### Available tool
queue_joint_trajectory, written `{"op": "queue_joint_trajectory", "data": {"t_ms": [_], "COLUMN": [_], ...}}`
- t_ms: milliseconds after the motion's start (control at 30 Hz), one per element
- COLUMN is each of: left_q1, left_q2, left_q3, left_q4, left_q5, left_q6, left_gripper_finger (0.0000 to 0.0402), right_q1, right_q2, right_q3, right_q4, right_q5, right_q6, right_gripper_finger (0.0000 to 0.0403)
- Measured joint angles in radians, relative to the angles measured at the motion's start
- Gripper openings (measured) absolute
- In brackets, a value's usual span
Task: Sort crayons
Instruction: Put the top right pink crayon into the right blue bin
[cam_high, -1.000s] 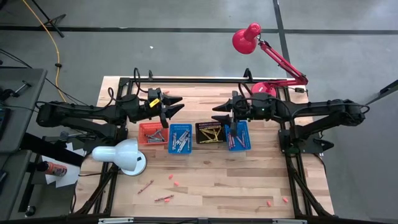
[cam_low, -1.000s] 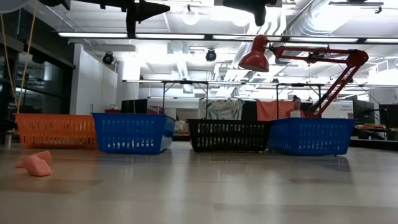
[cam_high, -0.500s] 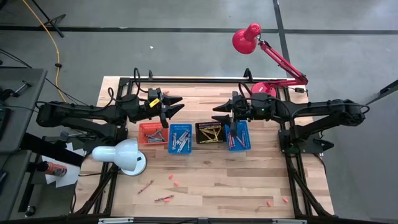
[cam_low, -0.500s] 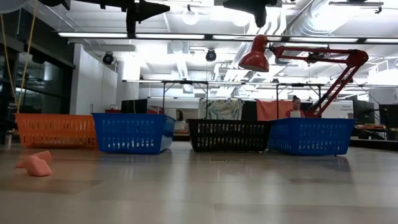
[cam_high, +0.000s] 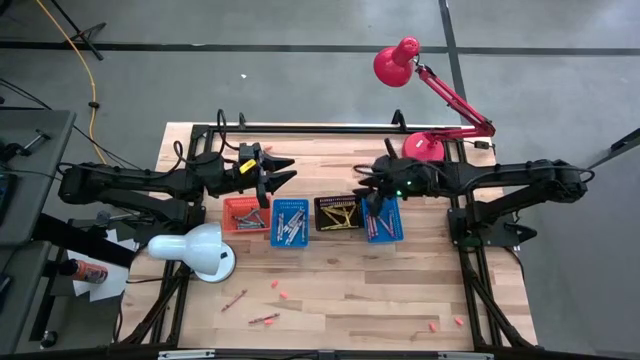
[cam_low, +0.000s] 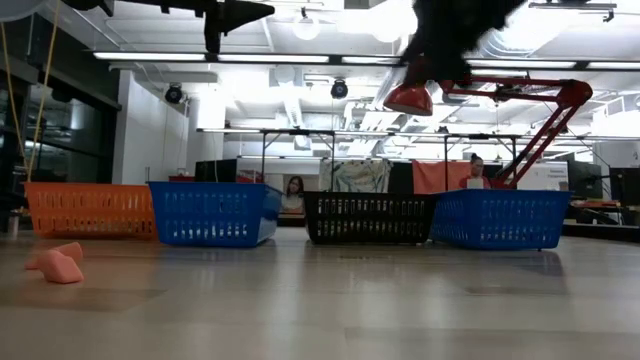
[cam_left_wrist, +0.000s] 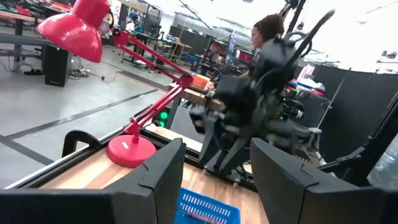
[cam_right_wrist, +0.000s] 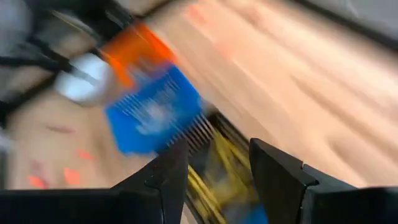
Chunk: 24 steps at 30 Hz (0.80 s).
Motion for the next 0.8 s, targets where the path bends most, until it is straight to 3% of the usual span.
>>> {"op": "queue_joint_trajectory", "data": {"t_ms": [167,267,467,633,800], "left_q1": [0.000,0.000,0.001,0.001,0.001], "left_q2": [0.000,0.000,0.000,0.000,0.000], "left_q3": [0.000,0.000,0.000,0.000,0.000], "left_q4": [0.000,0.000,0.000,0.000,0.000], "left_q5": [0.000,0.000,-0.015,-0.015,-0.015], "left_q6": [-0.006,-0.033,-0.083,-0.134,-0.147], "left_gripper_finger": [0.0172,0.0172,0.0172,0.0172,0.0172], "right_q1": [-0.070,-0.189,-0.444,-0.517,-0.521], "right_q2": [0.002,0.016,0.142,0.316,0.431], "right_q3": [0.000,-0.001,-0.001,-0.001,-0.001], "right_q4": [-0.332,-0.442,-0.446,-0.452,-0.370], "right_q5": [0.007,-0.085,-0.374,-0.408,-0.410], "right_q6": [0.165,0.144,-0.055,-0.176,-0.187], "right_gripper_finger": [0.0165,0.0165,0.0165,0.0165,0.0165]}}
